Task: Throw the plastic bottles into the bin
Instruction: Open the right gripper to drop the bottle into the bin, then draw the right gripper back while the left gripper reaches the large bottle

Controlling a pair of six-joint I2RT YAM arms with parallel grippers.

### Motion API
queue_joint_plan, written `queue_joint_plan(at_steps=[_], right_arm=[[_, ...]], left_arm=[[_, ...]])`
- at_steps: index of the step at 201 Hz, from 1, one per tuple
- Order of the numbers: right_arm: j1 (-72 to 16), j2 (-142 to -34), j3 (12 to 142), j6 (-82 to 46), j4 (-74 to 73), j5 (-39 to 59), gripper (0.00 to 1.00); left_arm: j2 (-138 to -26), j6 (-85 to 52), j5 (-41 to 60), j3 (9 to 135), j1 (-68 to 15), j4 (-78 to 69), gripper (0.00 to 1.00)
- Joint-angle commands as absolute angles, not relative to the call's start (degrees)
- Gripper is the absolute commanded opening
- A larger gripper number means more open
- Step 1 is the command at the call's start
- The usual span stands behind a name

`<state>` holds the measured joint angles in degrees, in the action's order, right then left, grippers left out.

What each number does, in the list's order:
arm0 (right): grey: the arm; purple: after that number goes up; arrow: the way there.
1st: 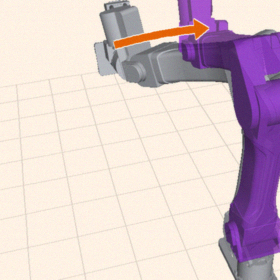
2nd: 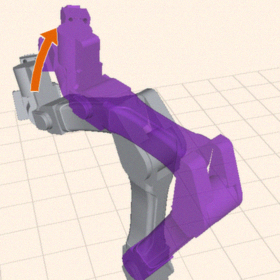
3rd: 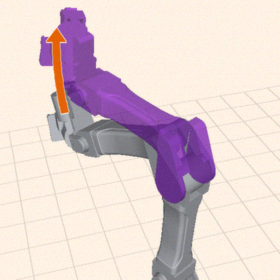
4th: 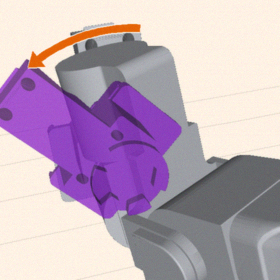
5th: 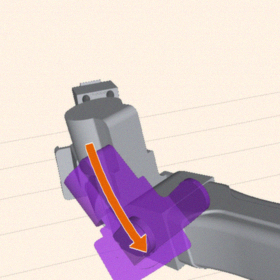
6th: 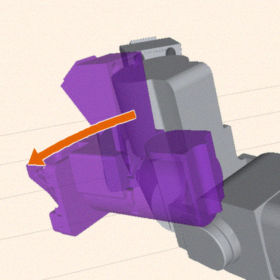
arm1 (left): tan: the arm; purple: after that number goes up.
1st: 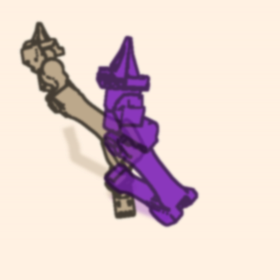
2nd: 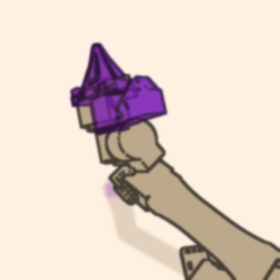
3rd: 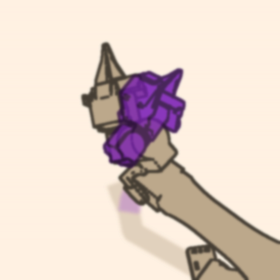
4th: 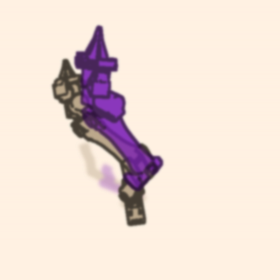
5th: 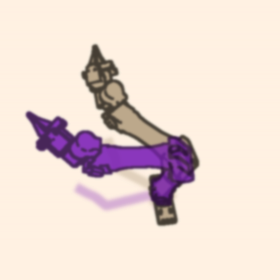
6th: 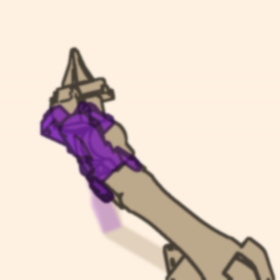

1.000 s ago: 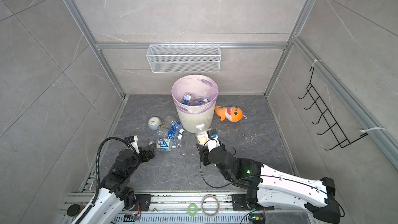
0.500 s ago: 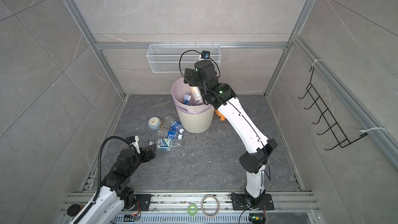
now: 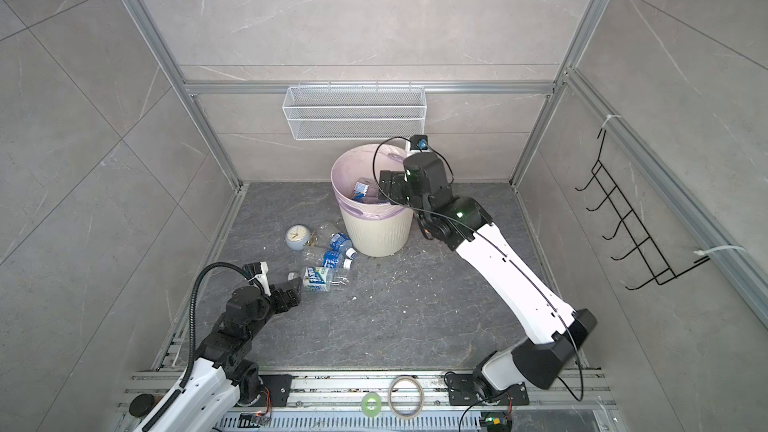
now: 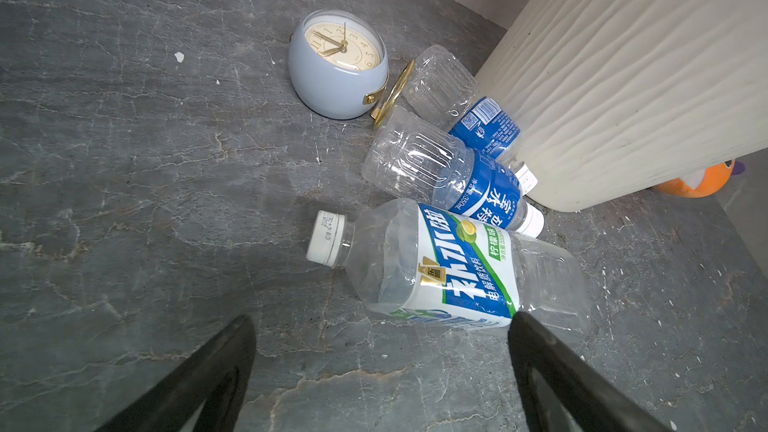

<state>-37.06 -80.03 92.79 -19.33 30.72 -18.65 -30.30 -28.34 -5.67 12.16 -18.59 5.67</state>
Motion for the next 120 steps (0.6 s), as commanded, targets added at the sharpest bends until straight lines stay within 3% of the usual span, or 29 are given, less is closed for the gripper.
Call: queue_joint_plan(at_steps=[1, 65, 120], right_arm=[[-37.3, -74.6, 83.7, -21.4, 28.3, -16.5, 0.99], [-37.7, -56.7, 54.6, -25.2, 28.4, -15.1, 0.99], [-38.6, -46.3, 39.5, -27.7, 31.3, -13.4, 0.99]], left_arm=[[-30.6, -27.1, -5.7, 13.9, -18.2, 3.3, 0.99], [-33.9, -25.9, -3.4, 15.2, -18.2, 2.4, 1.0], [-41.7, -26.3, -1.2, 19.0, -18.3, 1.0, 1.0]])
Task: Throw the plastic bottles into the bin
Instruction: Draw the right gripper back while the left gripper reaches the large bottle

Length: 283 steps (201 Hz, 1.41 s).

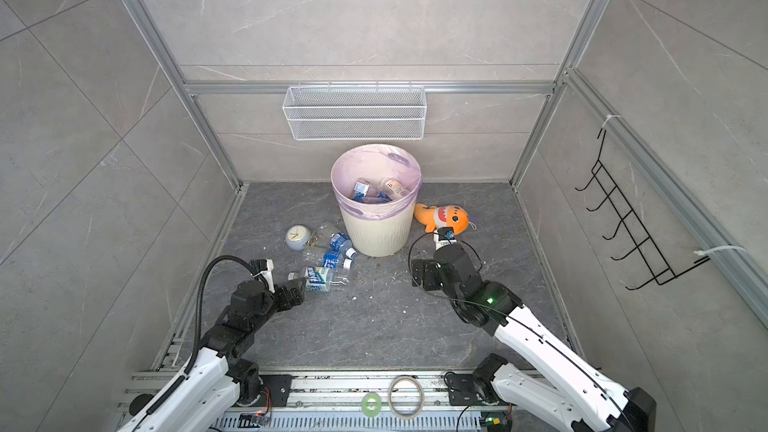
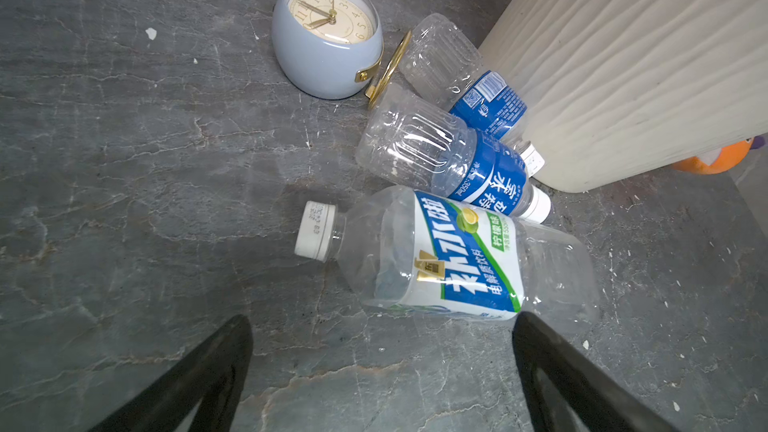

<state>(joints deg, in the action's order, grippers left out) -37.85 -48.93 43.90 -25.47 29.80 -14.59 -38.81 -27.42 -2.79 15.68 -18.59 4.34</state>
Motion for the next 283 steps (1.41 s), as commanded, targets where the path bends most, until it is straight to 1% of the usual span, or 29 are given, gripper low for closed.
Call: queue_joint_plan(at_steps=[1, 34, 64, 103, 137, 196, 236, 283], right_arm=[[-38.6, -46.2, 39.2, -27.7, 31.3, -13.4, 0.99], [-38.9, -40.8, 33.4, -28.8, 32.9, -12.7, 0.99], [-39.1, -36.2, 30.5, -29.4, 32.3, -9.9, 0.99], [-39.4, -35.2, 28.8, -28.9, 30.1, -9.0, 0.99], [-39.7, -36.7, 27.3, -28.7, 27.6, -9.8, 0.99], [-40.1, -35.5, 26.3, -28.8, 26.4, -11.4, 0.99], [-40.2, -33.4, 25.2, -28.8, 25.5, -13.0, 0.99], [-40.1, -34.0, 25.2, -28.9, 24.8, -13.8, 0.99]], left_arm=[[-41.8, -26.3, -1.3, 19.1, -18.2, 0.9, 1.0], [-48.0, -25.9, -2.2, 22.4, -18.2, -2.2, 1.0], [-56.3, -25.1, -3.3, 26.0, -18.2, -5.7, 1.0], [-67.0, -24.1, -3.6, 30.8, -18.1, -9.2, 1.0], [-72.7, -23.7, -0.9, 33.3, -17.7, -11.1, 1.0], [-75.8, -24.3, 3.2, 32.1, -16.6, -12.6, 1.0], [-72.7, -25.5, 5.4, 29.4, -16.7, -12.5, 1.0], [-69.9, -25.7, 8.7, 29.5, -16.7, -9.3, 1.0]])
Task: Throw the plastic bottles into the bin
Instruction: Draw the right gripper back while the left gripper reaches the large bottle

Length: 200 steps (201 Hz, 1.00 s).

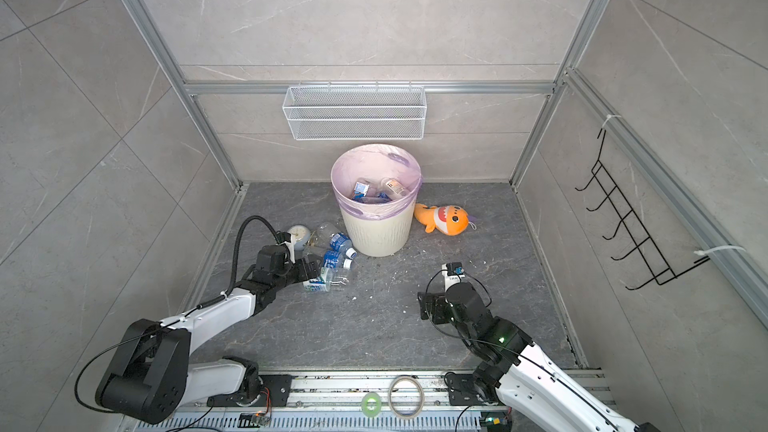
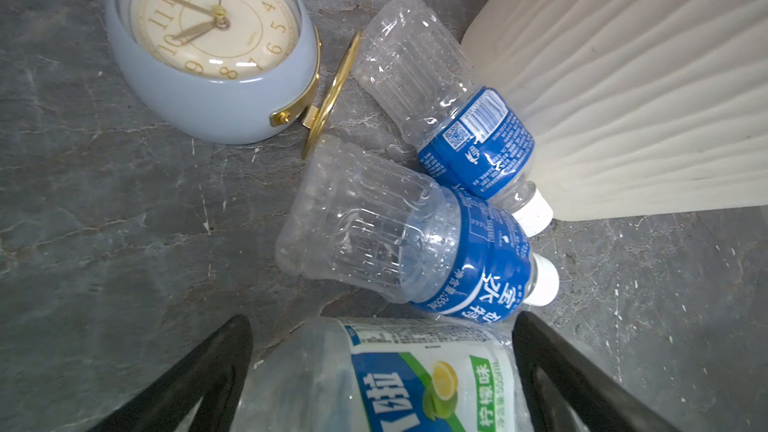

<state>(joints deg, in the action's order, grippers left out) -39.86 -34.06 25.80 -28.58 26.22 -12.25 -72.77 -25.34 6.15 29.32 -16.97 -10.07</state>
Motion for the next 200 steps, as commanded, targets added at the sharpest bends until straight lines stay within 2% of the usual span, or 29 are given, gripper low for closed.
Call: queue_joint_plan(at_steps=[1, 200], right_arm=[[-40.1, -34.0, 25.2, -28.9, 24.8, -13.8, 0.99], [-40.2, -33.0, 24.8, -28.8, 24.8, -13.9, 1.0]], left_arm=[[-69.8, -25.8, 8.7, 29.5, -16.6, -9.2, 1.0], [-64.3, -29.0, 10.0, 26.7, -18.3, -1.7, 1.0]])
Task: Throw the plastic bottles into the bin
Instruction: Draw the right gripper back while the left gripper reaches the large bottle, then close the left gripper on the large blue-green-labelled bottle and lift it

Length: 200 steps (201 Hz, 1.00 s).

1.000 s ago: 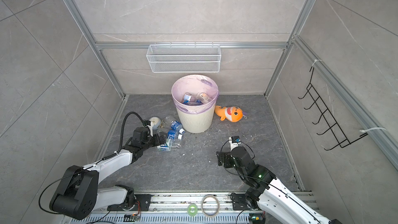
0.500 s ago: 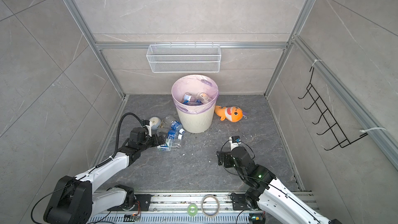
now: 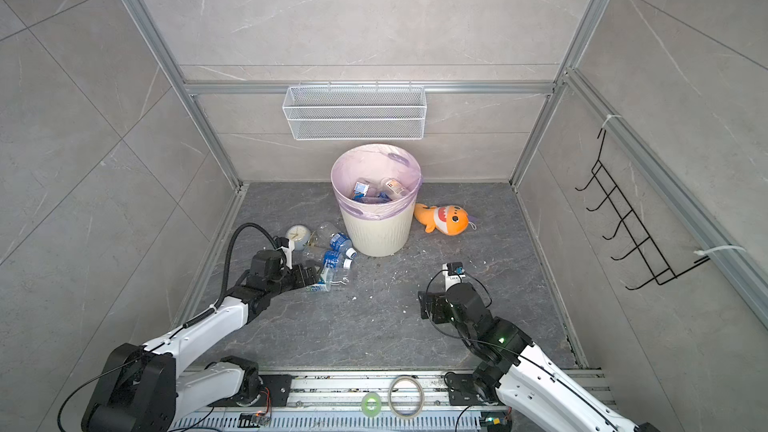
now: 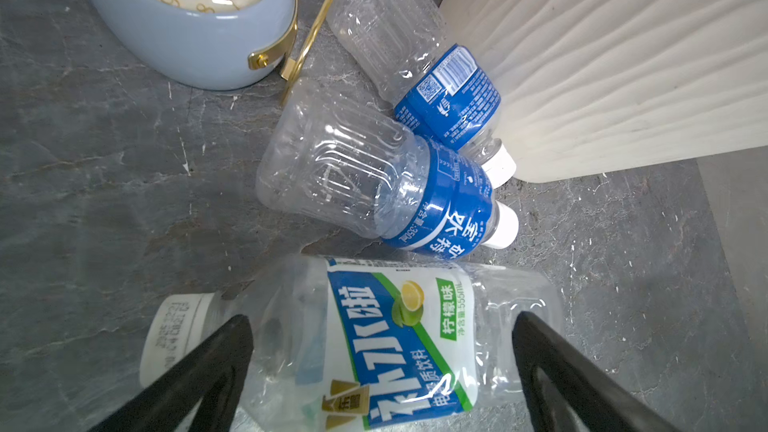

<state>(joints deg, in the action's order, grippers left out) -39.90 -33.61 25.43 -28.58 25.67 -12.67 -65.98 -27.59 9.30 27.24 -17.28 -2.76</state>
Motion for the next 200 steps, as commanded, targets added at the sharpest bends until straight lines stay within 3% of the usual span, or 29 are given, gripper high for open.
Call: queue_joint_plan(at_steps=[1, 148, 200], right_arm=[[-40.2, -33.0, 24.8, -28.8, 24.8, -13.9, 1.0], [-40.3, -31.7, 24.4, -28.8, 25.0, -13.8, 0.99], [-40.2, -31.5, 24.3, -28.9, 25.0, -13.8, 1.0]], left_arm=[[-64.2, -29.0, 10.0, 26.7, -18.4, -1.6, 1.0], [-60.7, -38.3, -2.5, 26.5, -41.9, 1.2, 1.0], [-59.6, -34.4, -6.0, 32.1, -44.1, 7.0, 1.0]])
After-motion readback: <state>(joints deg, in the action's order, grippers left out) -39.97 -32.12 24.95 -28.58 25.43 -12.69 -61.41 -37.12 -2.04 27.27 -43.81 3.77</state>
